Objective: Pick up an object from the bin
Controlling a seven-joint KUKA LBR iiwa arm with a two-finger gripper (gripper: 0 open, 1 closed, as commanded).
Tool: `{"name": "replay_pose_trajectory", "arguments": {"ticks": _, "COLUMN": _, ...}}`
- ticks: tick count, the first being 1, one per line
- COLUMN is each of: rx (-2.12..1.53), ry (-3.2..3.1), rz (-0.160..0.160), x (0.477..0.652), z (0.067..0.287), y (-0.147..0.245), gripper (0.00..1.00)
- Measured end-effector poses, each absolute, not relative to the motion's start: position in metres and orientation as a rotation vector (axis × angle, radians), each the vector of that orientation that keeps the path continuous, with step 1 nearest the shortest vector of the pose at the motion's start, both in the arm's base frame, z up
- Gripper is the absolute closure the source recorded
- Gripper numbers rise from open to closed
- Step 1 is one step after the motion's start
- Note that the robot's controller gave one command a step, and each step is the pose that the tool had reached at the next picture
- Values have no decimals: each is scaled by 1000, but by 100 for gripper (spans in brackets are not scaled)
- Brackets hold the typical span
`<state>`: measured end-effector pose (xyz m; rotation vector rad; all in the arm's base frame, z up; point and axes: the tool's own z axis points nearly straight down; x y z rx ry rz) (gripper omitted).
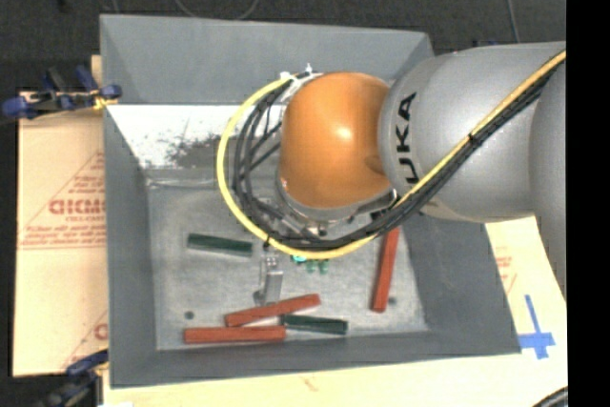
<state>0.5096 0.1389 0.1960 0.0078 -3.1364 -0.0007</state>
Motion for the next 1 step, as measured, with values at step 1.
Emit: {"name": "replay_pose_trajectory", "arguments": {"ticks": 1, "rx": 344, "ry": -3134, "rz": -1, "x": 483, "z": 73, "y": 113, "gripper": 0}}
